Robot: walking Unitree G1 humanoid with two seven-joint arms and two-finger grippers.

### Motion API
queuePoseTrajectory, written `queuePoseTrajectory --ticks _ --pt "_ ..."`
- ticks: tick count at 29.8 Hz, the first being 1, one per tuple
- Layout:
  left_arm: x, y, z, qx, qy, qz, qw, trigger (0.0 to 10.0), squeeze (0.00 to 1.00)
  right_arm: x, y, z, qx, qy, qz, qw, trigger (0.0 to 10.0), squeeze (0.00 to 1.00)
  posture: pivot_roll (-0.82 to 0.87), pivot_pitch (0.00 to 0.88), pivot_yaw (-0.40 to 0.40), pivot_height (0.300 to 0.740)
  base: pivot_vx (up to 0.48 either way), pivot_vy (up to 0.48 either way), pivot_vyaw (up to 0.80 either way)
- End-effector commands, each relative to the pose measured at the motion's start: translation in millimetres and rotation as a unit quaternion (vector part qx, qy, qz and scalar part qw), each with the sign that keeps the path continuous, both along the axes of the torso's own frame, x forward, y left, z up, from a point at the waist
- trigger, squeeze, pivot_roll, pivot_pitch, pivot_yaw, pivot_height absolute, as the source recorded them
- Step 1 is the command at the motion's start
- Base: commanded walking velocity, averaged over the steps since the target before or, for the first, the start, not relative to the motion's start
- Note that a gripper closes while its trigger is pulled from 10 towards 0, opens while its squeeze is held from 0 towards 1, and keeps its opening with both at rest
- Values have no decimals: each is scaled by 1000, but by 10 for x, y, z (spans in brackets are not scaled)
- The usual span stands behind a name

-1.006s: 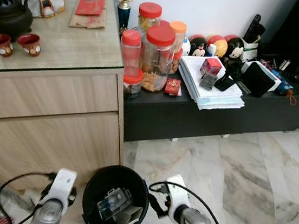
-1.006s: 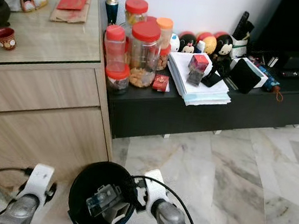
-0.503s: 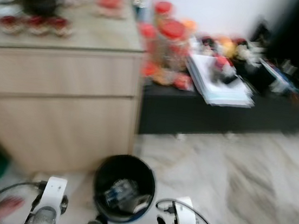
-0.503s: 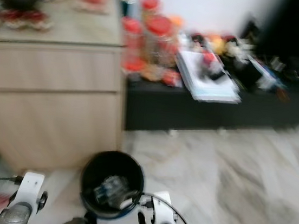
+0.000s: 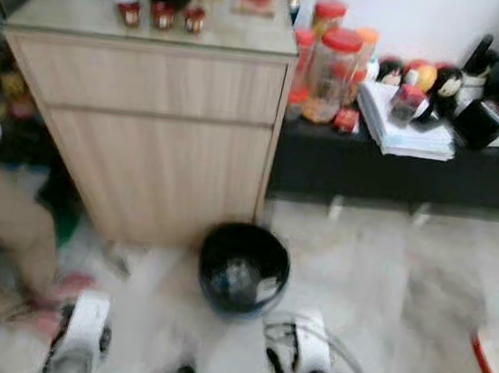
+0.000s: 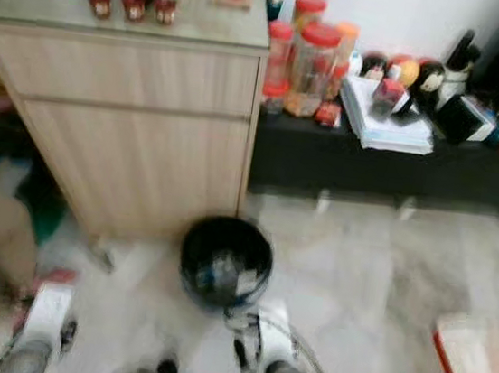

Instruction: Picking trash to rubbish bin

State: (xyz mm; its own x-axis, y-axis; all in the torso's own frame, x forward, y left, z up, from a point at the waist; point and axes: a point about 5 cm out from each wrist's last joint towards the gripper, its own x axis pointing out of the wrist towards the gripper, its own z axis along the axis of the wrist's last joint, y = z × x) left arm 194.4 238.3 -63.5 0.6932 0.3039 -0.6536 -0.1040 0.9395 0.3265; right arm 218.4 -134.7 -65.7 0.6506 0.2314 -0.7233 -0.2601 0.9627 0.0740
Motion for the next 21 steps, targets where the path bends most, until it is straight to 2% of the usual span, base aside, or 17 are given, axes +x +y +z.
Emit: queuePoseTrajectory --ticks 1,11,21 --pt "42 15 25 3 -4 2 1000 10000 0 -7 -17 -8 -3 4 -9 1000 10000 0 111 109 -34 740 -289 0 0" --pt "3 14 2 1 1 8 1000 10000 0 -127 -114 -81 -14 23 -38 999 10000 0 112 118 -42 740 -29 0 0" --pt "-45 5 -34 7 22 6 1000 10000 0 -142 -142 -87 -10 22 -56 998 10000 0 105 120 -40 740 0 0 0"
